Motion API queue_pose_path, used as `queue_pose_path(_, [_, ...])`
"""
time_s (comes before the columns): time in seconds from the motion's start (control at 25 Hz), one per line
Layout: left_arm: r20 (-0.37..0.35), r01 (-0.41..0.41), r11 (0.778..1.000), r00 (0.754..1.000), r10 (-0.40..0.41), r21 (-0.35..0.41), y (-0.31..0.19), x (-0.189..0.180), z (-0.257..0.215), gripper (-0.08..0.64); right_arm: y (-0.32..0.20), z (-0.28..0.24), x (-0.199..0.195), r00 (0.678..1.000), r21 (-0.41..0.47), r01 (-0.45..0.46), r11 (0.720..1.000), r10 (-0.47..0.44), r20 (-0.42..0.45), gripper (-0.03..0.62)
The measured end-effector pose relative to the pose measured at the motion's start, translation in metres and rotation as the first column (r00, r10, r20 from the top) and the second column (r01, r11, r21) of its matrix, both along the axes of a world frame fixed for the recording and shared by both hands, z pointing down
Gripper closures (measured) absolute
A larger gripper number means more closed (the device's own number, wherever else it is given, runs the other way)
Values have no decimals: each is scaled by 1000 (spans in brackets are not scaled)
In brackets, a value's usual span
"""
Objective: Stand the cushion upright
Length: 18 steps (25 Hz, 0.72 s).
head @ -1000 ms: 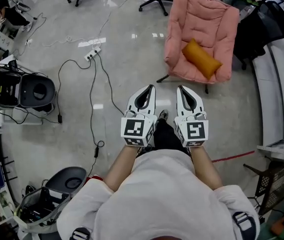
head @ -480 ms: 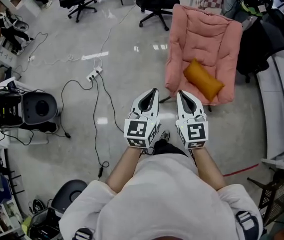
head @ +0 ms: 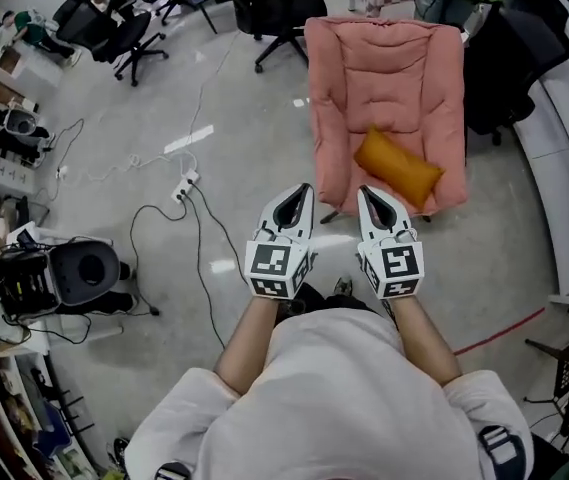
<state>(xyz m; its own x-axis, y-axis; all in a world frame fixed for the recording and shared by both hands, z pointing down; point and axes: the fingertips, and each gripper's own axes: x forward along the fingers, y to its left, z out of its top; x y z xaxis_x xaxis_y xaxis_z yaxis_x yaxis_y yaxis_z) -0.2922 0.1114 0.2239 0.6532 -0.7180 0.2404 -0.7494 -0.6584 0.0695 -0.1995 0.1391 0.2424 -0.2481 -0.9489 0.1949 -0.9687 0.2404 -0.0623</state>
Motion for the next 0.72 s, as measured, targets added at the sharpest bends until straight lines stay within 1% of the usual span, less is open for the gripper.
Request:
queue_pose_path(0.08, [19,-43,999,999,43,-3,-10,16,2,549,-7,3,11,1000,-2,-27,1000,27,11,584])
queue_pose_path(0.2, [42,-122,992,992,123,-15,-24,47,9,549,-14,10,36,995,-10,-98,995,98,32,584])
queue_pose_path(0.36, [58,-237,971,969,239,-41,-39,85,19,549,-24,19,69,980,-33,-195,980,196,35,584])
queue_pose_path(0.44, [55,-291,955,954,294,-52,-49,107,23,549,-34,26,88,970,-46,-241,969,243,30,584])
queue_pose_path(0.52, [54,-352,934,933,355,-54,-62,128,28,548,-45,34,104,955,-59,-289,955,292,45,584])
queue_pose_path(0.64, [58,-433,899,898,437,-63,-90,152,35,549,-62,45,116,932,-87,-352,932,358,60,584])
queue_pose_path(0.72, [55,-476,876,875,481,-80,-113,164,37,549,-76,49,121,916,-112,-393,913,399,41,584])
